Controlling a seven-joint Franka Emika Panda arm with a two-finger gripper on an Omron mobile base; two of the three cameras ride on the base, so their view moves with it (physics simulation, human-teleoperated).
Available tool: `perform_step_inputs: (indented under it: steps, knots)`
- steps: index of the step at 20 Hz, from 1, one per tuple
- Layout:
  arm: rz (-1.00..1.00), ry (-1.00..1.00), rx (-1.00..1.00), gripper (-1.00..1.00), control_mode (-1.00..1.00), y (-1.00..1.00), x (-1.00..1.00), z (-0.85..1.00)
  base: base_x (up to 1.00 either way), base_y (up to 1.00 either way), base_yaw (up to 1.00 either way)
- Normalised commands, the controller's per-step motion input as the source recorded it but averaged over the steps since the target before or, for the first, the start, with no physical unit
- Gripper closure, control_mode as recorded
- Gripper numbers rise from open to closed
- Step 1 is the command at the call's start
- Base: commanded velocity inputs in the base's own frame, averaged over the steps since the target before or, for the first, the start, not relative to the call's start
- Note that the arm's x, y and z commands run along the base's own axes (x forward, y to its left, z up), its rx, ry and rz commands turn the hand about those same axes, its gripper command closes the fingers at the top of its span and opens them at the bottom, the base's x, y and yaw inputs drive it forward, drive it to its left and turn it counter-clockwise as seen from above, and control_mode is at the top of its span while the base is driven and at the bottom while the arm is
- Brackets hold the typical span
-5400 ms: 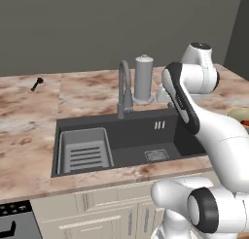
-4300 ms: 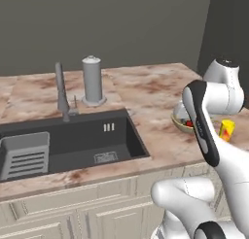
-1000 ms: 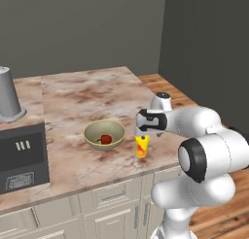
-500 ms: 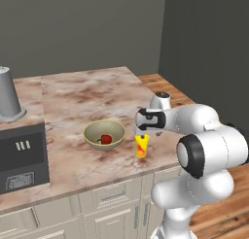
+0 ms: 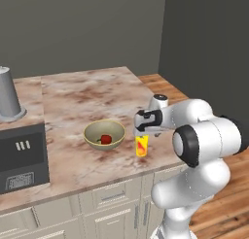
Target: Move the cup from next to the sink to the open cabinet. Then, move the bowl with the bell pepper to the fridge to clear the area for faucet cleaning.
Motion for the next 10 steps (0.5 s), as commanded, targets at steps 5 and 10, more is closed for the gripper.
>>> perform_step_inputs:
  steps: [5, 10]
  knots:
    - [0.00, -0.01, 0.01, 1.00, -1.00, 0.12, 0.00, -0.07, 0.00, 0.00, 0.00]
    - [0.00, -0.01, 0.00, 1.00, -1.00, 0.00, -0.04, 0.00, 0.00, 0.00, 0.00]
